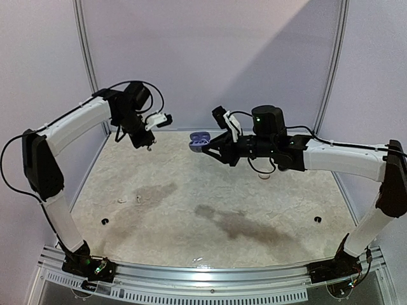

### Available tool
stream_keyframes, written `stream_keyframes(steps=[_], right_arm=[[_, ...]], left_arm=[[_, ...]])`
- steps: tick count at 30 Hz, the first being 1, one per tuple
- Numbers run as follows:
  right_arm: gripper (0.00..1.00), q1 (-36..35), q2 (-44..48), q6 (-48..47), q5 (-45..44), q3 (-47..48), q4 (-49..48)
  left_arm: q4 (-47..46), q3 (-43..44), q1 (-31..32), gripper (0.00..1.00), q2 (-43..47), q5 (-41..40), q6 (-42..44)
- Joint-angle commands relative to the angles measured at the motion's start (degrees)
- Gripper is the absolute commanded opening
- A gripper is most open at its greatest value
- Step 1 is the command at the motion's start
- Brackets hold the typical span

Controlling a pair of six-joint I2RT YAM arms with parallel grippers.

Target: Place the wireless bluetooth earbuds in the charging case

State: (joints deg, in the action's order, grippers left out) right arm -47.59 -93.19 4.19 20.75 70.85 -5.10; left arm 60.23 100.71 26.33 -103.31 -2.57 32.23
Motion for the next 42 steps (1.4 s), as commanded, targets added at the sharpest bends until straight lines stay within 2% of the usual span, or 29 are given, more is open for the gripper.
stream_keyframes(steps=[1,5,11,15,26,34,42], right_arm=[[0.00,0.23,-3.80,-0.33,1.16,3.33,-3.43],[0.00,0.21,-6.54,-0.57,2.21,5.11,-4.99],[0.00,0.19,-7.91,-2.61,5.06,6.30,-8.39],[0.00,0.22,-7.41,-3.54,6.00,6.27,-9.40],[0.00,0.08,-5.87,-3.57,9.61,5.21,-12.19],[0.00,0.00,-5.36,-2.44,9.83,5.09,-14.62],[0.00,0.09,-4.99,-2.21,8.90,5.02,-14.70]], left_arm=[[4.09,9.19,3.48,0.00,4.30,0.14,3.92],[1.69,8.97,8.69,0.00,8.92,-0.39,8.31],[-7.84,0.34,17.13,0.00,15.94,-3.15,18.69],[-11.56,-1.75,19.68,0.00,16.86,-1.85,20.00],[-18.04,-5.34,20.81,0.00,16.08,0.26,22.26],[-21.00,-9.83,20.96,0.00,17.32,-0.39,22.33],[-22.04,-10.65,20.91,0.00,17.91,-1.91,22.42]])
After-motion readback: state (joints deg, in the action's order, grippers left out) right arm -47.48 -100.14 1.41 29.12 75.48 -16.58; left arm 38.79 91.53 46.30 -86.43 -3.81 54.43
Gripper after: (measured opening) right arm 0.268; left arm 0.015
